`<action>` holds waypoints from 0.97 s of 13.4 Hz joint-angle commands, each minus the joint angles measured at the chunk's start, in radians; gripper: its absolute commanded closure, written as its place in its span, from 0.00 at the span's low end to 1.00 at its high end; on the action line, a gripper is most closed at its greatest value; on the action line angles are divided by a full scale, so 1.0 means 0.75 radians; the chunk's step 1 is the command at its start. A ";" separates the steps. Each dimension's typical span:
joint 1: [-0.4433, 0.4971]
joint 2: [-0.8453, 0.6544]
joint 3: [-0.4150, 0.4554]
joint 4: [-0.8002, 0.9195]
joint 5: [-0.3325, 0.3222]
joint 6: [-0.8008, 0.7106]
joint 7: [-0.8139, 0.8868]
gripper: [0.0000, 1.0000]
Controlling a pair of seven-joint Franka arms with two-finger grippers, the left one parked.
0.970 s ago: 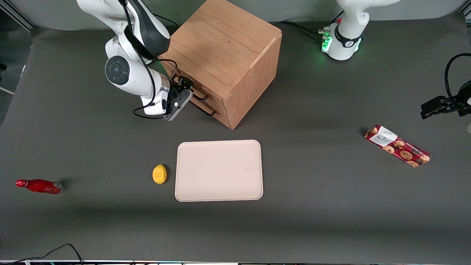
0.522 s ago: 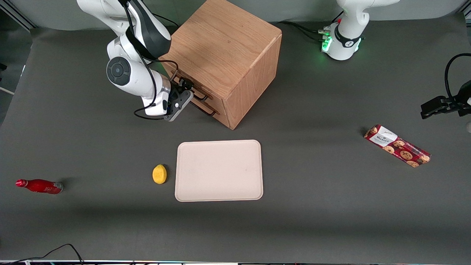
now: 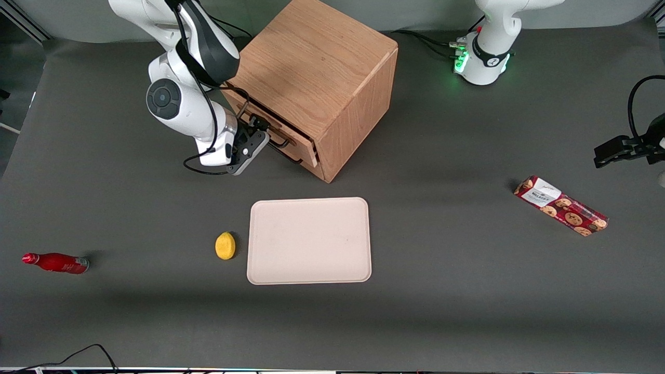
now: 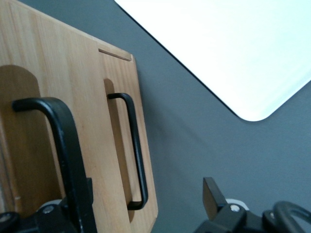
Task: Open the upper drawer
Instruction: 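Pull the upper drawer outward from the cabinet with the right gripper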
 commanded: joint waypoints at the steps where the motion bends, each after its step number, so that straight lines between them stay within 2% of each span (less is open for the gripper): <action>1: -0.015 0.008 -0.004 -0.005 -0.061 0.035 -0.017 0.00; 13: -0.041 0.122 -0.113 0.103 -0.231 0.053 -0.030 0.00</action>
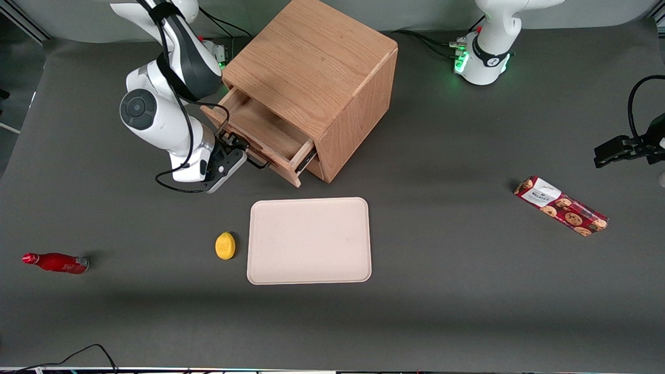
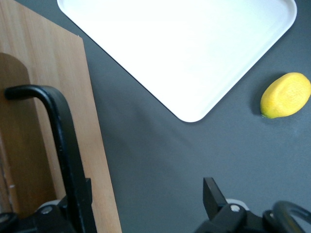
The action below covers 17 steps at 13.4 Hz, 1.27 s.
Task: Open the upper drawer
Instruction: 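Pull the upper drawer outward from the cabinet with the right gripper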
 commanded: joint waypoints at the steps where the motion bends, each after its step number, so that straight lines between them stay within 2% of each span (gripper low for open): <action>1: -0.010 0.082 -0.019 0.045 -0.077 0.017 -0.017 0.00; 4: -0.010 0.115 -0.050 0.088 -0.090 0.017 -0.019 0.00; 9: -0.010 0.166 -0.113 0.150 -0.169 0.017 -0.022 0.00; 15: -0.016 0.217 -0.150 0.240 -0.178 0.017 -0.024 0.00; 17: -0.016 0.234 -0.164 0.262 -0.204 0.017 -0.038 0.00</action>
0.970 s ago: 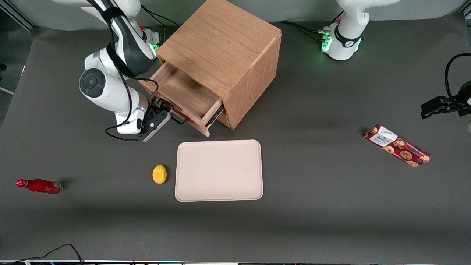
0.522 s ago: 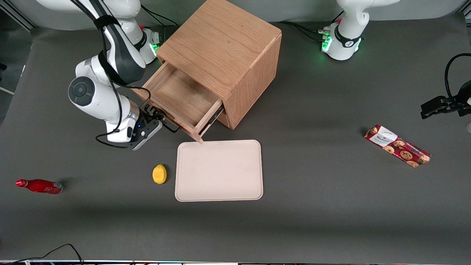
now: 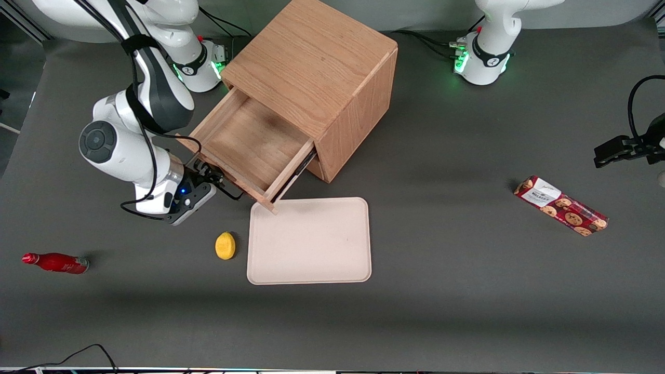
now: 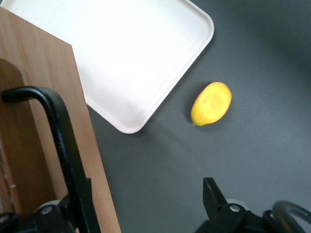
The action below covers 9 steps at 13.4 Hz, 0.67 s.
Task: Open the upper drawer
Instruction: 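Pull the upper drawer outward from the cabinet with the right gripper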
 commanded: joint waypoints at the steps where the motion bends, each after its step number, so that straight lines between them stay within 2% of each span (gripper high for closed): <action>1: -0.011 0.061 -0.013 0.054 -0.052 0.018 -0.038 0.00; 9: -0.011 0.098 -0.044 0.112 -0.054 0.018 -0.047 0.00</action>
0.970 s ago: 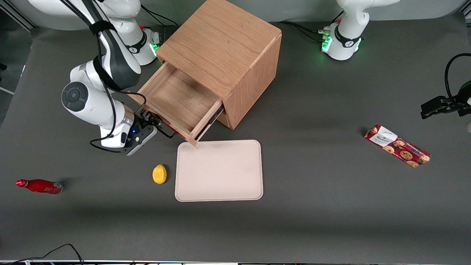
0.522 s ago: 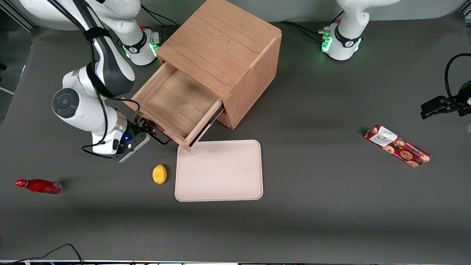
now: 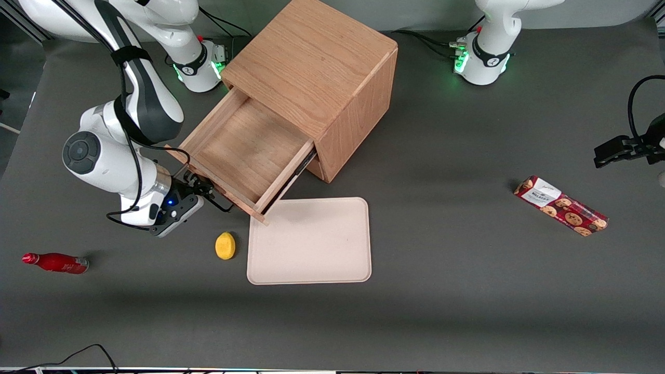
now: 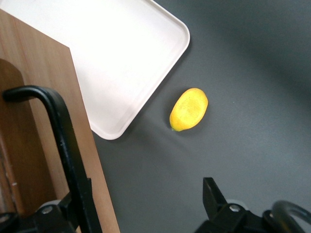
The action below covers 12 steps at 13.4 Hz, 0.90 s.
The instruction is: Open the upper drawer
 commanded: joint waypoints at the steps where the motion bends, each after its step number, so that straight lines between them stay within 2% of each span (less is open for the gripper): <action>1: -0.008 0.056 -0.013 0.061 -0.031 0.002 -0.025 0.00; 9: -0.018 0.070 -0.034 0.088 -0.056 -0.002 -0.023 0.00; 12: -0.020 0.060 -0.032 0.161 -0.048 -0.120 -0.023 0.00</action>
